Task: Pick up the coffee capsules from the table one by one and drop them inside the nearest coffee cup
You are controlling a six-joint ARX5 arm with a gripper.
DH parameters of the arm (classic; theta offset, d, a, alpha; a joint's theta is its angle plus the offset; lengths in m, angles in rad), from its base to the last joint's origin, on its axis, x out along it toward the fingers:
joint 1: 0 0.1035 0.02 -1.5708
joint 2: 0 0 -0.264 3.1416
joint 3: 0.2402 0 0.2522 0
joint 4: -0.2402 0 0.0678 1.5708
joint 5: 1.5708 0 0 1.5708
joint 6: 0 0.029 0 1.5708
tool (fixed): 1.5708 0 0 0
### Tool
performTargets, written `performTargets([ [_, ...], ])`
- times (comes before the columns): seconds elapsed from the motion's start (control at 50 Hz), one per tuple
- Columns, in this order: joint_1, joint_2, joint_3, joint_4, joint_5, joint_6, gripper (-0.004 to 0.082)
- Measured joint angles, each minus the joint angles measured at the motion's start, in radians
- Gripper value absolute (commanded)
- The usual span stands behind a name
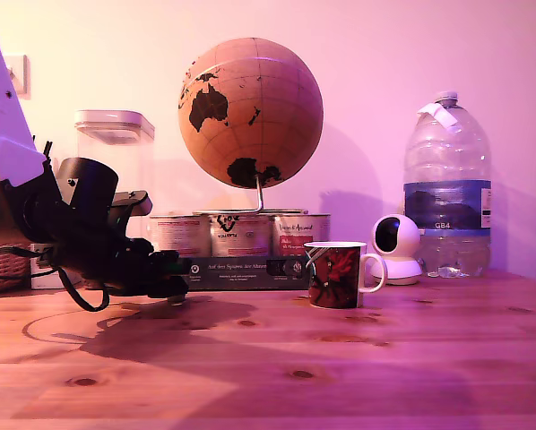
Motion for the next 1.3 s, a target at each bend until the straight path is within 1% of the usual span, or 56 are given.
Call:
performTargets([
  [0.14,-0.001,0.0,0.0,-0.005,0.011,0.0,0.0142],
  [0.24,-0.006,0.0,0.002,-0.01,0.035,0.001,0.0142],
  [0.26,-0.008,0.0,0.002,-0.013,0.045,0.014,0.0142],
  [0.28,-0.01,0.0,0.002,-0.014,0.054,0.016,0.0142],
  [0.3,-0.012,0.0,0.002,-0.016,0.061,0.035,0.0142],
  [0.32,-0.015,0.0,0.002,-0.018,0.069,0.035,0.0142],
  [0.34,-0.017,0.0,0.002,-0.021,0.077,0.045,0.0142],
  [0.38,-0.023,-0.002,0.002,-0.026,0.09,0.045,0.0142],
  [0.4,-0.026,-0.003,0.002,-0.031,0.095,0.068,0.0142],
  [0.44,-0.031,-0.008,0.002,-0.04,0.102,0.068,0.0142],
  [0.46,-0.034,-0.01,0.002,-0.045,0.103,0.082,0.0142],
  [0.5,-0.039,-0.016,0.001,-0.053,0.106,0.086,0.0142],
  [0.58,-0.041,-0.037,-0.014,-0.058,0.126,0.094,0.0142],
  [0.6,-0.042,-0.045,-0.022,-0.059,0.133,0.103,0.0142],
  [0.8,-0.048,-0.177,-0.113,-0.058,0.214,0.107,0.0142],
  [0.98,-0.056,-0.312,-0.2,-0.05,0.241,0.117,0.0142],
  [1.14,-0.068,-0.422,-0.306,-0.051,0.279,0.117,0.0142],
  [1.24,-0.079,-0.49,-0.36,-0.066,0.284,0.109,0.0142],
  [1.3,-0.087,-0.534,-0.379,-0.097,0.285,0.102,0.0142],
])
